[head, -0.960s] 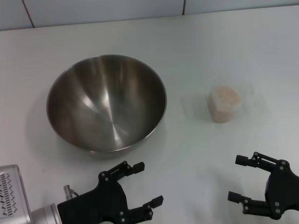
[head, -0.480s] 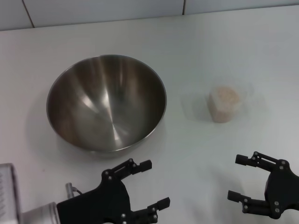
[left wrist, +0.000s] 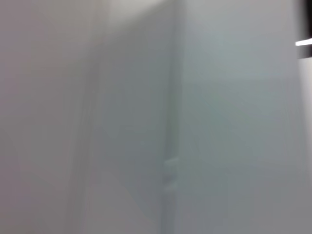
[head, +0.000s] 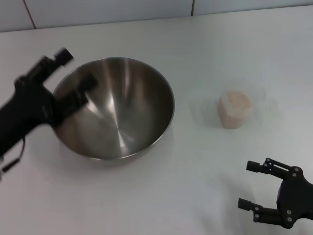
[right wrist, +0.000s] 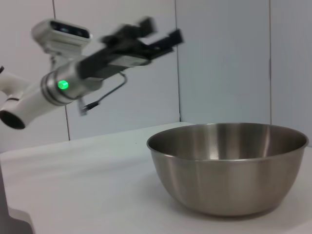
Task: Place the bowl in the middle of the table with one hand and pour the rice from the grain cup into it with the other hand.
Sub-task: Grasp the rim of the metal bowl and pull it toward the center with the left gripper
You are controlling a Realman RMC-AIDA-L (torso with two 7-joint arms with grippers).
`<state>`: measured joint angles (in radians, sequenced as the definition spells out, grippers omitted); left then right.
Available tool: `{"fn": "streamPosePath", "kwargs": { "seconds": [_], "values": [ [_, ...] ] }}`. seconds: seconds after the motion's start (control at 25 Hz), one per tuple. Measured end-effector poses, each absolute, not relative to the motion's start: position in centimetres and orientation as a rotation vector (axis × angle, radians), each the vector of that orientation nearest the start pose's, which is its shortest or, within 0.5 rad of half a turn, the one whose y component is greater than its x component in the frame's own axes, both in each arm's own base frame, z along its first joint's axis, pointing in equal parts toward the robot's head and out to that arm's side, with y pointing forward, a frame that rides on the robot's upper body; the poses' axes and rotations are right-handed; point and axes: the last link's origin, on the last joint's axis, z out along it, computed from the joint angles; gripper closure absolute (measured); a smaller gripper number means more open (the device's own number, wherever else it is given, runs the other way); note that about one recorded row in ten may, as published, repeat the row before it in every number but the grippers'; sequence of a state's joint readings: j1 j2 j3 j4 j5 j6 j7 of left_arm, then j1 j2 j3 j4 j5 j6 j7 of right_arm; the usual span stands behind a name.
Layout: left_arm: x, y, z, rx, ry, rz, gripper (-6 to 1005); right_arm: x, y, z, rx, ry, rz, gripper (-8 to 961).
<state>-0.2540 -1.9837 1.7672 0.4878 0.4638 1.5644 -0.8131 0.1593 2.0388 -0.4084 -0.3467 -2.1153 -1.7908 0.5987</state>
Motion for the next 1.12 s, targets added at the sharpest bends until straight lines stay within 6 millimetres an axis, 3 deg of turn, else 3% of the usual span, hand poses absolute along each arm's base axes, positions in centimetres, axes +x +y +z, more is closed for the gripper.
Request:
{"fn": "streamPosePath", "kwargs": {
  "seconds": [0.16, 0.28, 0.36, 0.44, 0.64, 0.84, 1.12],
  "values": [
    [-24.7, 30.5, 0.4, -2.202, -0.522, -1.105, 176, 35.3, 16.6, -1.0, -2.549, 0.351, 0.829, 143],
    [-23.5, 31.8, 1.1, -2.209, -0.579, -0.896, 180, 35.2, 16.8, -1.0, -2.549, 0.346, 0.833, 143],
    [-23.5, 31.8, 1.1, -2.209, -0.579, -0.896, 183, 35.1, 16.9, -1.0, -2.55, 0.343, 0.836, 143],
    [-22.0, 32.9, 2.6, -2.2, -0.662, -0.697, 185, 35.0, 16.9, -1.1, -2.55, 0.343, 0.842, 143],
    [-21.1, 33.6, 3.2, -2.23, -0.755, -0.496, 185, 34.8, 17.0, -1.3, -2.549, 0.343, 0.85, 143],
    [-21.5, 34.1, 2.8, -2.28, -0.825, -0.26, 185, 34.8, 17.0, -1.4, -2.549, 0.345, 0.852, 143],
    [-21.7, 34.0, 2.4, -2.302, -0.875, -0.212, 186, 34.8, 17.0, -1.4, -2.549, 0.347, 0.847, 143]
  ]
}}
